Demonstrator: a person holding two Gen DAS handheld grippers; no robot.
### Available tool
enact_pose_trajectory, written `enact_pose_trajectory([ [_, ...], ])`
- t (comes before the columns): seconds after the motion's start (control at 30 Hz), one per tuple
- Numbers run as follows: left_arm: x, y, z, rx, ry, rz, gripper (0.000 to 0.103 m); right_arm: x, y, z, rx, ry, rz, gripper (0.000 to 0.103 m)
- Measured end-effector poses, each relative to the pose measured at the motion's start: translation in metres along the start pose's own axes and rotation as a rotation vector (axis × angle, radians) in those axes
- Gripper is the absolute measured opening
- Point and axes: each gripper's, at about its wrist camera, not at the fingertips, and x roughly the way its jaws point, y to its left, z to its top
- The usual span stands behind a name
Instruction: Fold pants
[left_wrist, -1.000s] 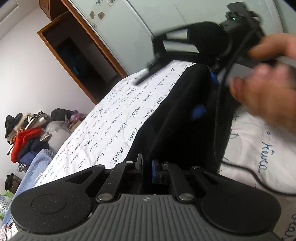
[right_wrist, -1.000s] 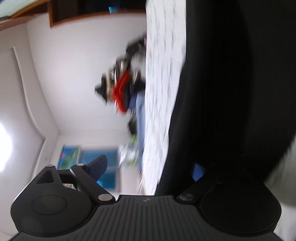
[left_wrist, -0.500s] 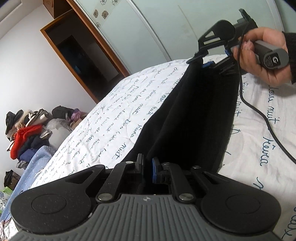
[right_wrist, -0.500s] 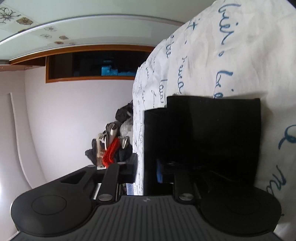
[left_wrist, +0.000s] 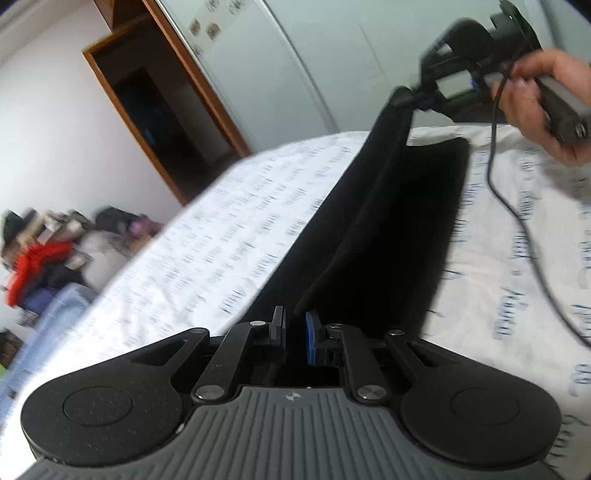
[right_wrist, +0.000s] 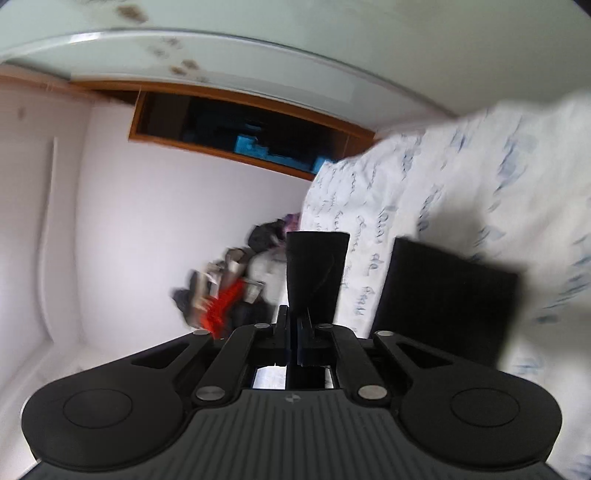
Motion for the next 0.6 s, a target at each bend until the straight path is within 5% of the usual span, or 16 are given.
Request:
enact_pose_trajectory([
  [0.13, 0.010, -0.012, -0.012, 0.001, 0.064, -0.092, 0.018, -0.016, -0.053, 0.005, 0.074, 0.025, -0.234, 0.003],
  [0.2, 0.008, -0.018, -0.014, 0.027, 0.056, -0.094, 0.018, -0.022, -0.062, 0.005, 0.123, 0.020, -0.176, 0.004],
  [0.3, 0.002, -0.018, -0.013, 0.021, 0.048, -0.133, 0.018, -0.020, -0.046, 0.009, 0.077, 0.030, -0.211, 0.006],
  [0.43, -0.012, -0.008, -0.021, -0.049, 0.047, -0.190, 0.035, -0.025, -0.042, 0.021, 0.096, 0.034, -0.216, 0.009],
  [0.6, -0.042, 0.011, -0.044, -0.200, -0.023, -0.260, 0.040, -0.042, -0.011, 0.046, -0.119, -0.104, -0.281, 0.009],
])
